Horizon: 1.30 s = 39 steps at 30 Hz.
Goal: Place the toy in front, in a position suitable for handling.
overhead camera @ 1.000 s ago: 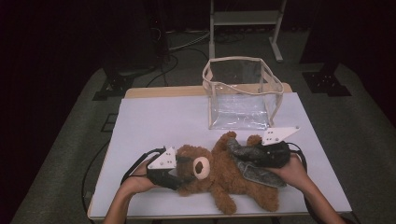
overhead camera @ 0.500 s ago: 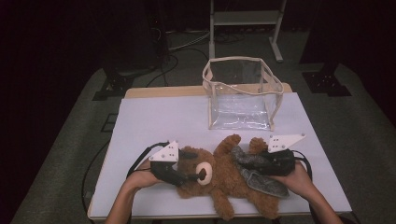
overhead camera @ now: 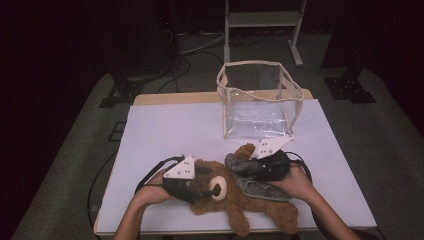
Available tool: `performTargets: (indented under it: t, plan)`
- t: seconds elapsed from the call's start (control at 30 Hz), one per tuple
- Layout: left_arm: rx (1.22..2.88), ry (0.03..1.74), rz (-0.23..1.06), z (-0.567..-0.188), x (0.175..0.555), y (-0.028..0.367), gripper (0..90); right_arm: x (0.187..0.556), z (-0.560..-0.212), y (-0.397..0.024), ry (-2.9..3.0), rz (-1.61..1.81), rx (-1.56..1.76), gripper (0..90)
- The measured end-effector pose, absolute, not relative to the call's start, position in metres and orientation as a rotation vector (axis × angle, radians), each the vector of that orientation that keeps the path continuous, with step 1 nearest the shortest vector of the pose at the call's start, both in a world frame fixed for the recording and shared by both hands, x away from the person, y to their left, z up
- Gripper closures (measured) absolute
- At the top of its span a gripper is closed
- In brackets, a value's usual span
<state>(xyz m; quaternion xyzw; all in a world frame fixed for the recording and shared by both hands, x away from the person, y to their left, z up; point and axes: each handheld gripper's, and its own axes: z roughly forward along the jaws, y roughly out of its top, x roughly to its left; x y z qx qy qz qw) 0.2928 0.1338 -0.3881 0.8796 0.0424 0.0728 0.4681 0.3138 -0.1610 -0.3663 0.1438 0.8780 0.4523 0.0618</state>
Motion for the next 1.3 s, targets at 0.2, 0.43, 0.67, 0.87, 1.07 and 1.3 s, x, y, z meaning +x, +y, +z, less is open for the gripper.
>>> performTargets:
  t: [0.2,0.43,0.67,0.87,1.07,1.3]
  plan:
    - [2.155,0.103,0.184,-0.388,0.293,0.134,35.4,0.315,-0.372,-0.198,2.587,1.411,0.549,71.2]
    - [2.153,0.105,0.185,-0.389,0.293,0.132,35.4,0.316,-0.376,-0.236,2.542,1.374,0.691,71.1]
    - [2.172,0.103,0.201,-0.387,0.291,0.129,35.4,0.314,-0.362,-0.207,2.584,1.396,0.565,71.1]
    - [2.165,0.106,0.197,-0.389,0.292,0.132,35.4,0.319,-0.368,-0.201,2.576,1.386,0.563,71.1]
    - [2.158,0.113,0.192,-0.389,0.292,0.132,35.4,0.322,-0.382,-0.236,2.511,1.411,0.717,71.1]
    - [2.158,0.116,0.190,-0.389,0.293,0.131,35.4,0.332,-0.399,-0.274,2.463,1.345,0.905,71.1]
